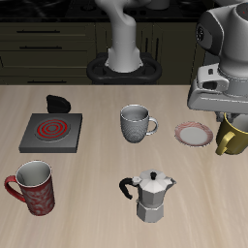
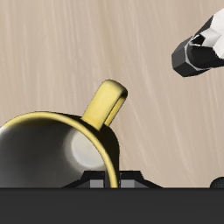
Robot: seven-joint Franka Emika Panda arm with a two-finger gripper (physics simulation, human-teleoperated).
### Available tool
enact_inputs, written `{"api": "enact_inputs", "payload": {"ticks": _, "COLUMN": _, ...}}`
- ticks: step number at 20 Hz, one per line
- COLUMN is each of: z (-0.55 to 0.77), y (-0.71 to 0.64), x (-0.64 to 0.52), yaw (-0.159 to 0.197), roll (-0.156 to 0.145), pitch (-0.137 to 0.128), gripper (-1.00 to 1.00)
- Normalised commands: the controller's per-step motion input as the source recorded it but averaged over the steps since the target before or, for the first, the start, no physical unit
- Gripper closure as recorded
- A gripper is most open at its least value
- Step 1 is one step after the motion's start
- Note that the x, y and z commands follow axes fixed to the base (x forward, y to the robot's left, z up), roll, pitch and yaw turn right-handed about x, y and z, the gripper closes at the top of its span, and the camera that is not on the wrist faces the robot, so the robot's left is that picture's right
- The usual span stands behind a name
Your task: Place the white and yellow mug on the plate
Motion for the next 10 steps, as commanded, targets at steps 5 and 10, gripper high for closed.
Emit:
{"api": "enact_inputs", "payload": {"ticks": 5, "z": 0.02, "y": 0.16, "x": -0.39, "yaw": -0.046, "roll": 0.038, "pitch": -0.028, "gripper": 1.0}}
{"api": "enact_inputs", "payload": {"ticks": 10, "z": 0.12, "y": 0.07, "x": -0.47, "yaw": -0.013, "roll": -0.009, "pitch": -0.072, "gripper": 1.0}}
